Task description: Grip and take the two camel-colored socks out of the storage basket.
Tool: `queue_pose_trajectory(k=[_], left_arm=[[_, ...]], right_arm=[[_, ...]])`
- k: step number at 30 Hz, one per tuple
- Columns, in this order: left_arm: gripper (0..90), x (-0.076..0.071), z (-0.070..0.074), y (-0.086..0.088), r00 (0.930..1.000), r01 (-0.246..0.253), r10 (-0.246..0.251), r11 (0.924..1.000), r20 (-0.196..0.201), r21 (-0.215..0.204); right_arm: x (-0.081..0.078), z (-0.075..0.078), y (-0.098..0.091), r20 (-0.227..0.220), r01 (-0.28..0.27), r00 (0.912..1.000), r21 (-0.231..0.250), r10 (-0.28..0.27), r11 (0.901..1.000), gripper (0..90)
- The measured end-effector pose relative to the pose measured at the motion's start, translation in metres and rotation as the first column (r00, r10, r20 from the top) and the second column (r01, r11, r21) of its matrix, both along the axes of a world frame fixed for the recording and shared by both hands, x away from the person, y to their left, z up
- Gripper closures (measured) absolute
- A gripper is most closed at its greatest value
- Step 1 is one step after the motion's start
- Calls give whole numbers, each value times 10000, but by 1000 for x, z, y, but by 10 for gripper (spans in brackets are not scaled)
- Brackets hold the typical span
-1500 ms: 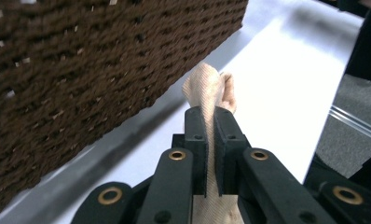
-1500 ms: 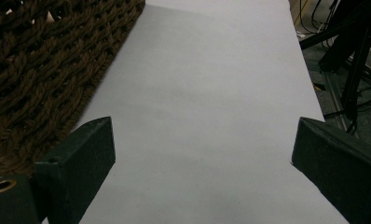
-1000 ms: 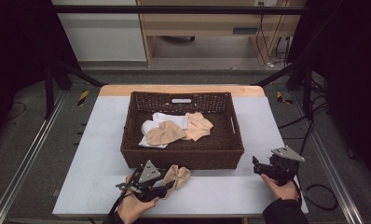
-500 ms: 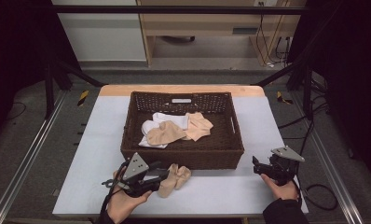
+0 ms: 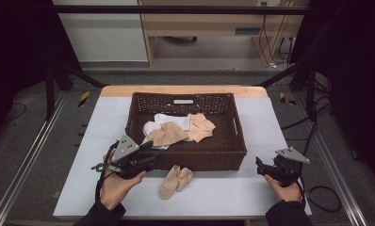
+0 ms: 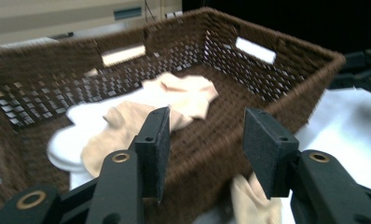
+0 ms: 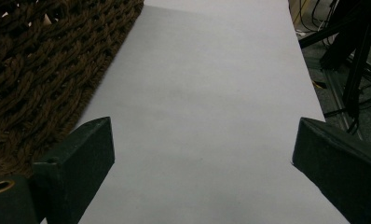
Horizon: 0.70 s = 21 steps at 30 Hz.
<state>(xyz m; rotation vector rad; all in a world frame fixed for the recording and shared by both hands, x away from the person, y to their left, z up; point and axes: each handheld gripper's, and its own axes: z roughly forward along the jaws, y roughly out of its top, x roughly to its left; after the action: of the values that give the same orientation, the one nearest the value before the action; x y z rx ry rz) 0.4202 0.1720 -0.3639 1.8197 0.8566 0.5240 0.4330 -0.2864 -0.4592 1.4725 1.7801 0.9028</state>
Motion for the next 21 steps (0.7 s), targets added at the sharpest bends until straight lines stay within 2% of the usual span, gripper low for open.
queue_pose_trajectory(k=[5, 8, 10, 18, 21], left_arm=[[500, 16, 17, -3, 9993, -279, 282, 9996, 263, -100], [491, 26, 21, -6, 9996, -166, 168, 9998, 247, -91], [473, 34, 24, -8, 9998, -106, 110, 9997, 170, -221], [462, 67, 26, -18, 9984, -550, 548, 9983, 154, 175], [454, 74, 25, -23, 9981, -610, 607, 9978, 143, 243]], right_arm=[[0, 1, 0, 26, -5, 10000, 66, 5, 10000, 55], [0, 1, 0, 47, -10, 10000, 77, 10, 10000, 54], [0, 1, -1, 53, 11, 10000, 104, -12, 9999, 53], [1, 1, 0, 53, -13, 10000, 67, 12, 10000, 51], [1, 1, -1, 44, 3, 10000, 90, -3, 10000, 51]])
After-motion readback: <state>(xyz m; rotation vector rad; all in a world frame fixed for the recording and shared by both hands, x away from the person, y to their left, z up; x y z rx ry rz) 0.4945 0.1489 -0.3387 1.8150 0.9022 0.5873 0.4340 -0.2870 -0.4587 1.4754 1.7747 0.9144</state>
